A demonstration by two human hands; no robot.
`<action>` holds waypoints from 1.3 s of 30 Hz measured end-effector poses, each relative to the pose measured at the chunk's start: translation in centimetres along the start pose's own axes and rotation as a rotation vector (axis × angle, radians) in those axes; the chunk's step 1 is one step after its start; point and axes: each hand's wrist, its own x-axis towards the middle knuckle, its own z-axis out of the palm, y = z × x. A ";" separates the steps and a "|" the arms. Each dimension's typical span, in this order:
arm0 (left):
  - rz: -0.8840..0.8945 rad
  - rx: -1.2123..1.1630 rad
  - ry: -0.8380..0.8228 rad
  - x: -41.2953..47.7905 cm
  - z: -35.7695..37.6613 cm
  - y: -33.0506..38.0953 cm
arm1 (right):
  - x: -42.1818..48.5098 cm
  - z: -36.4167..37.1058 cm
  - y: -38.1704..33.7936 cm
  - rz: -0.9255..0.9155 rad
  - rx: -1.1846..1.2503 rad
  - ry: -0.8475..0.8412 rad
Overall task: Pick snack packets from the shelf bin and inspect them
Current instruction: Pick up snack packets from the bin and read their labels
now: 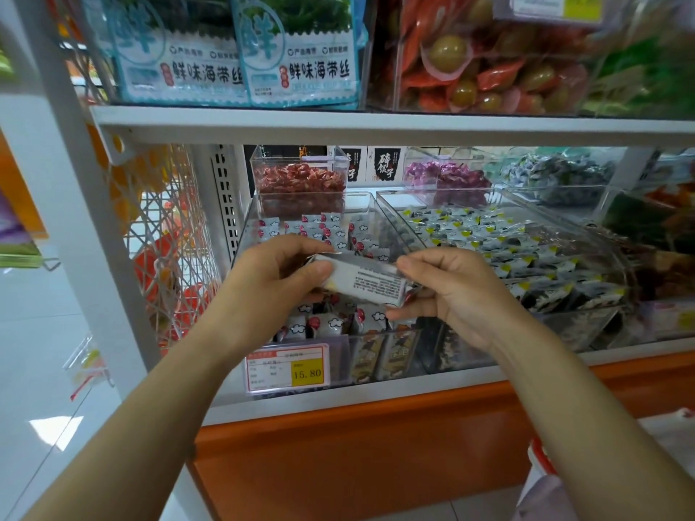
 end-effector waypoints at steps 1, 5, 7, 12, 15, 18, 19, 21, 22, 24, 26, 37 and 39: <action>0.002 -0.005 0.007 0.1 0.0 -0.1 | 0.1 -0.1 0.1 0.008 0.002 0.003; 0.006 0.011 0.085 0.3 0.2 -0.8 | 0.2 0.1 0.6 -0.005 0.022 0.042; -0.014 -0.003 0.169 0.4 0.2 -1.2 | 0.1 0.7 0.8 -0.042 0.060 0.014; -0.076 -0.085 0.245 0.8 0.5 -1.3 | 0.2 2.3 1.1 -0.207 -0.368 0.048; -0.087 -0.002 0.277 1.3 0.4 -1.2 | 1.2 2.4 0.5 -0.253 -0.396 0.158; -0.030 0.217 0.305 2.9 0.2 -1.4 | 2.9 1.8 -0.9 -0.323 -0.523 0.296; -0.013 0.291 0.281 3.7 0.3 -1.5 | 3.6 1.6 -1.3 -0.338 -0.563 0.317; -0.009 0.487 0.190 5.8 0.6 -2.2 | 5.2 1.2 -1.9 -0.353 -0.616 0.334; -0.030 0.580 0.132 7.0 0.8 -2.7 | 6.0 1.2 -1.9 -0.345 -0.627 0.337; -0.111 0.708 0.018 9.3 1.1 -3.4 | 7.4 1.1 -1.7 -0.328 -0.635 0.343; -0.183 0.853 -0.076 11.5 0.9 -4.3 | 8.3 1.1 -1.1 -0.316 -0.616 0.356; -0.332 1.120 -0.235 15.8 -0.2 -7.7 | 8.9 0.3 -0.1 -0.284 -0.631 0.333; -0.370 1.136 -0.257 15.7 -0.6 -7.5 | 9.2 0.1 -0.5 -0.262 -0.576 0.311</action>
